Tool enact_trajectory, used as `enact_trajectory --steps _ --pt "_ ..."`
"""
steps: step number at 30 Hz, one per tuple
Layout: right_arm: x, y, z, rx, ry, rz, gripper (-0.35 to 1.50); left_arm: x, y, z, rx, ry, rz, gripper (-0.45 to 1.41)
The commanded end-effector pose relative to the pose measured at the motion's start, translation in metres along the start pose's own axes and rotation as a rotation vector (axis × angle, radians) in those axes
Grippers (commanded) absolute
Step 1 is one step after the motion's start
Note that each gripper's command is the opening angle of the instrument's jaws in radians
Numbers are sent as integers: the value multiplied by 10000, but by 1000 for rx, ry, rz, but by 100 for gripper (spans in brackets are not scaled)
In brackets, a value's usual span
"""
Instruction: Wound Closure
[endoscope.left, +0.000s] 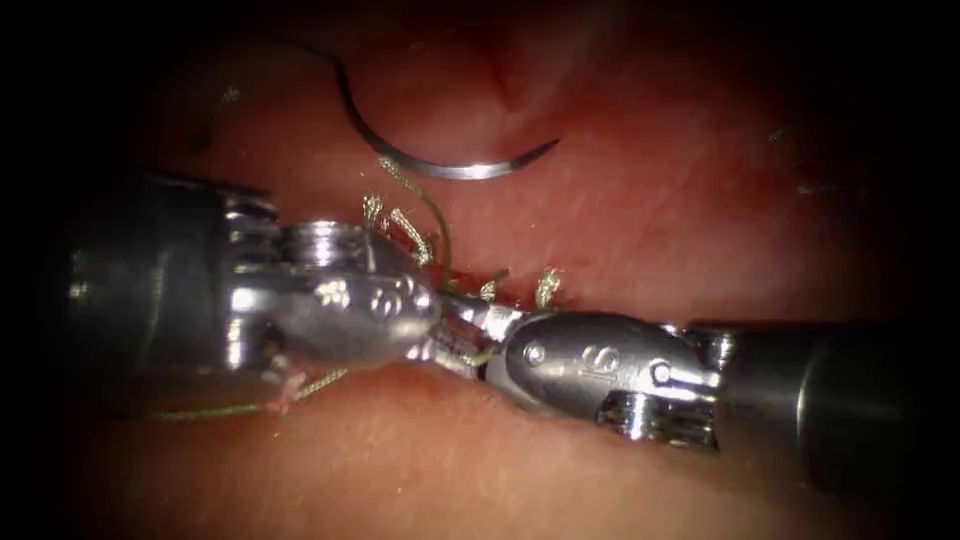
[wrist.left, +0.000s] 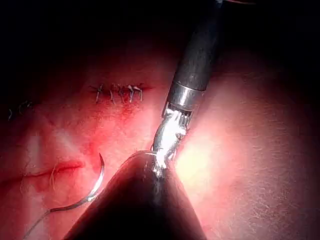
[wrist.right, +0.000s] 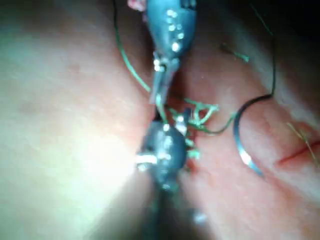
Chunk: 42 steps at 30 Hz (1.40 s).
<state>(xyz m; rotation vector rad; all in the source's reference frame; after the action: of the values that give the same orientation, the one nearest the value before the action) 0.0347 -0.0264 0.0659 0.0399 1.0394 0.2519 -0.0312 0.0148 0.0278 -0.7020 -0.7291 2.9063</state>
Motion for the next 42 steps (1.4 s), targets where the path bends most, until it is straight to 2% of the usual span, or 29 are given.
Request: enact_trajectory --steps 1,6,10,11,12,14,15,20,27,42 --pt "2 -1 7 5 -2 -4 -35 3 -4 6 0 1 1 -45" --pt "13 -1 0 4 -18 -39 -35 3 -4 6 0 1 1 -45" --pt "6 2 2 -7 -4 -47 -35 3 -3 6 0 -2 1 -45" --pt "4 3 2 -20 -7 -49 7 3 -4 6 -1 -2 2 -45" --pt "0 3 2 -31 -13 -51 61 2 -4 6 -1 -2 2 -45" --pt "-6 5 2 -64 -24 24 125 1 -5 6 -1 -1 3 -45" --pt "-8 6 -2 -76 -30 41 133 0 -6 6 -2 -1 5 -45" --pt "-9 5 -21 -100 -41 80 148 -7 -8 3 -5 -3 11 -45" --pt "-10 9 -43 -108 -46 94 148 -13 -13 2 -9 -6 16 -45" --pt "-5 9 -5 -119 -50 101 148 -7 -7 5 -8 -9 11 -45"
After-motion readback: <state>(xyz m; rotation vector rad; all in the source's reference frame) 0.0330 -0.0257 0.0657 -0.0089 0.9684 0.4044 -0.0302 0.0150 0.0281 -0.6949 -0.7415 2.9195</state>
